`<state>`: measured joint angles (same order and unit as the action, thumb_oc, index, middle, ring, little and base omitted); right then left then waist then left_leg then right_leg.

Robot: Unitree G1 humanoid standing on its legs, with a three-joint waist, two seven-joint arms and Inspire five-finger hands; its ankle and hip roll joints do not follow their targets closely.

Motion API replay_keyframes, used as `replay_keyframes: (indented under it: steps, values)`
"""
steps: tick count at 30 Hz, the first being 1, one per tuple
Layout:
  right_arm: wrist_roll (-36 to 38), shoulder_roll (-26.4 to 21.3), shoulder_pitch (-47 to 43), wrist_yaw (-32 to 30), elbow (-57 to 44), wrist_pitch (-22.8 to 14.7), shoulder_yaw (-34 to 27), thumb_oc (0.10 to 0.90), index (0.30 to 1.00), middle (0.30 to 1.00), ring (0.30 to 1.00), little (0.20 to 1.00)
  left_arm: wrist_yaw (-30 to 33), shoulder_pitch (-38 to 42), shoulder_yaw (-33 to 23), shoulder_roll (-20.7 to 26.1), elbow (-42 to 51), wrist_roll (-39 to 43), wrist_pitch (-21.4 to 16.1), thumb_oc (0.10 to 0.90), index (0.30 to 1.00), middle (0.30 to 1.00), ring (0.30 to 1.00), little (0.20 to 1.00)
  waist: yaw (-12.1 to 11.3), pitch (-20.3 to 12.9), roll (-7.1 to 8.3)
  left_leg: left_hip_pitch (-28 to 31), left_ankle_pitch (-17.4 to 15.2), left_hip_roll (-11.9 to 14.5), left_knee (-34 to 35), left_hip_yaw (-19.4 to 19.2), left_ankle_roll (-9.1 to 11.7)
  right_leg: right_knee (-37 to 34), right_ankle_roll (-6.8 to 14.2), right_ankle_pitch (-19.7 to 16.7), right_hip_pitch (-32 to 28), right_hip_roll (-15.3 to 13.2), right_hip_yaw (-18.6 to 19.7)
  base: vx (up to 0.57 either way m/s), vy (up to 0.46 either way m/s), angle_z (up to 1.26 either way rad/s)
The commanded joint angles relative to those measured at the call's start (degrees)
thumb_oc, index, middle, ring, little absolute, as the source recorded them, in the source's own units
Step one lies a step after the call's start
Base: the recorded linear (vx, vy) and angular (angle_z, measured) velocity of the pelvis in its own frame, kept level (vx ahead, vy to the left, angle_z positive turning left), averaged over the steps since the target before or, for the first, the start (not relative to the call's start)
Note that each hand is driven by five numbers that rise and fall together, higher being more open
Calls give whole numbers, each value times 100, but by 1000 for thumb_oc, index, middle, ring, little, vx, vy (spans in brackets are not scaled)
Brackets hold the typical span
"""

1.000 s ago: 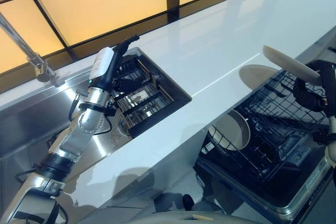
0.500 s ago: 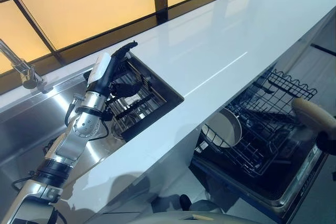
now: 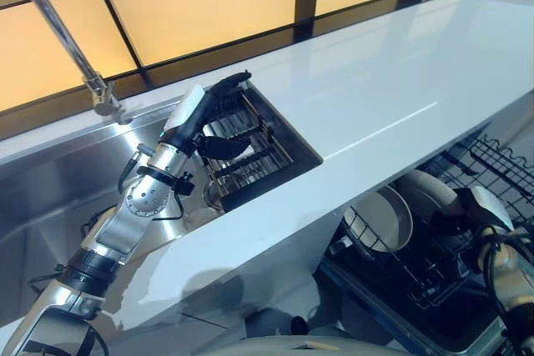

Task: Pick up plates and place into dishwasher.

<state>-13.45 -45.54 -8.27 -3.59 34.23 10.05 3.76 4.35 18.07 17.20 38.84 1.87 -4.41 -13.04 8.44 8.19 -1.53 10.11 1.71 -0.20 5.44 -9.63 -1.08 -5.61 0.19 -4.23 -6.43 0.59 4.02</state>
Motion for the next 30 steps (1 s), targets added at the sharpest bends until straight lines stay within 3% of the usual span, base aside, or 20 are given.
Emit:
replay_keyframes:
  steps: [1,6,13,23,24,25,30]
  values:
    - [10,-211,-827,120,402,133,393,100,300,300,300,200,204,1178,79,23,339,326,-452,800,900,900,900,900,-197,-453,95,109,-702,74,-44,105,-121,61,124,448,-115,163,-275,3,-44,14]
    - [-34,-50,-1229,271,1092,440,726,100,300,300,300,200,222,1265,97,87,400,364,-386,800,900,900,900,900,-331,-437,72,109,-689,76,-44,195,-111,61,99,487,-155,145,-381,6,-34,13]
    - [-199,67,-1178,426,1822,730,725,100,300,300,300,200,236,1158,-46,182,468,395,-464,800,900,900,900,900,-414,-410,45,109,-682,71,-44,261,-105,61,97,513,-183,129,-450,1,-2,9]
    - [-197,122,-852,531,2415,500,745,100,300,300,300,200,131,1117,-89,209,487,517,-492,800,900,900,900,900,-439,-392,65,144,-711,67,-44,250,-130,61,125,515,-211,112,-452,0,2,1]
    - [-185,127,-815,514,2389,493,733,278,453,453,453,378,115,1113,-79,205,488,515,-492,800,900,900,900,900,-432,-395,68,146,-715,66,-44,243,-132,61,128,514,-210,112,-444,-8,36,-1]
    - [-163,150,-687,332,2379,401,659,800,900,900,900,900,90,1088,-62,188,528,463,-508,800,900,900,900,900,-417,-388,71,154,-729,67,-44,228,-138,61,139,508,-211,113,-419,-13,51,-2]
    - [-16,144,-539,204,2072,362,521,800,900,900,900,900,153,1059,-47,174,514,434,-551,800,900,900,900,900,-365,-368,77,170,-738,69,-44,187,-144,61,149,494,-212,117,-372,-8,28,-1]
